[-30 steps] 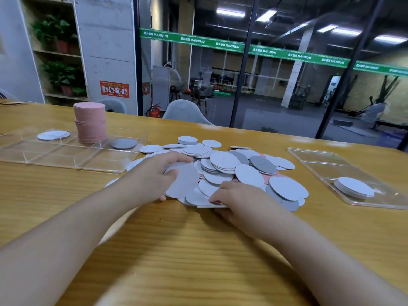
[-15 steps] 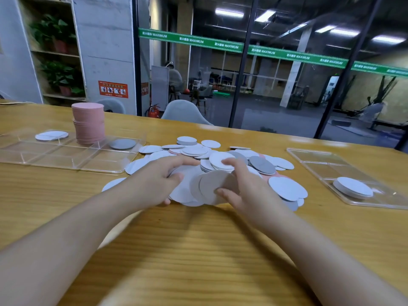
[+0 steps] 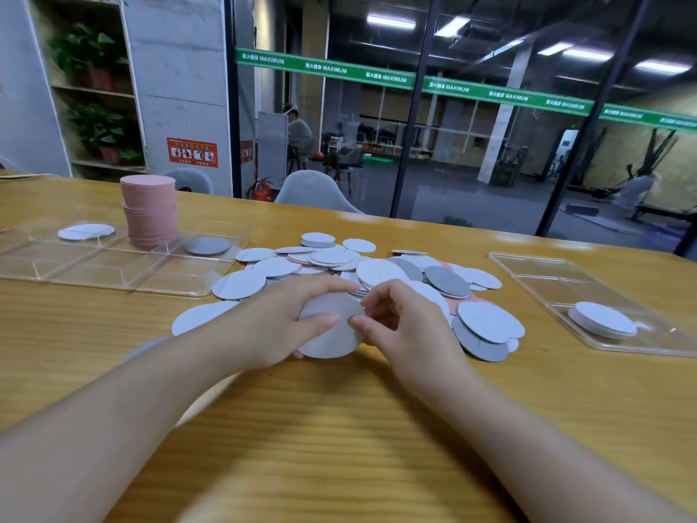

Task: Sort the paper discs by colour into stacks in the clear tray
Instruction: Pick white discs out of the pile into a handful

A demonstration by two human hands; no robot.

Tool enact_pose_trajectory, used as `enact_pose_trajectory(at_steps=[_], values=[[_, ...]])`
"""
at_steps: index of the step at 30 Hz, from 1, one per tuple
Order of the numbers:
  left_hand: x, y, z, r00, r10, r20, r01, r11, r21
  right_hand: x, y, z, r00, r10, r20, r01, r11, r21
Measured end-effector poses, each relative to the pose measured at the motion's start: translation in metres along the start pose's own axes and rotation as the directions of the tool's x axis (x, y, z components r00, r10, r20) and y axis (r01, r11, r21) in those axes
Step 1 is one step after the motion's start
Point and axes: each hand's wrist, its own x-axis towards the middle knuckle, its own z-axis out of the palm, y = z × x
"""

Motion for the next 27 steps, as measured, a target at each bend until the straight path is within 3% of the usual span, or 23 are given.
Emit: enact_pose_trajectory(at_steps=[4,9,18,21,25,27], values=[[-0.001,0.000,-0.007,0.999,-0.028,-0.039,0.029,0.999,0.022,0.001,0.000,0.001,0.998,-0.069,-0.009,0.068,0.995,-0.076],[0.001,-0.008,-0.021,0.983,-0.047,-0.177,0.069,0.990,0.119,0.006,0.017,0.002,0.984,-0.023,0.179,0.098,0.902,-0.420],[0.006,-0.020,-0.025,0.951,-0.142,-0.275,0.186,0.972,0.143,0.022,0.011,0.006,0.971,0.056,0.234,0.092,0.812,-0.576],[0.006,-0.020,-0.025,0.947,-0.164,-0.275,0.197,0.975,0.099,0.034,-0.001,0.007,0.950,0.111,0.293,0.127,0.717,-0.685],[0.006,-0.020,-0.026,0.943,-0.172,-0.283,0.199,0.978,0.066,0.053,-0.021,0.017,0.872,0.231,0.431,0.278,0.493,-0.825],[0.006,-0.020,-0.027,0.943,-0.172,-0.284,0.199,0.977,0.071,0.051,-0.027,0.022,0.853,0.179,0.490,0.400,0.378,-0.835]])
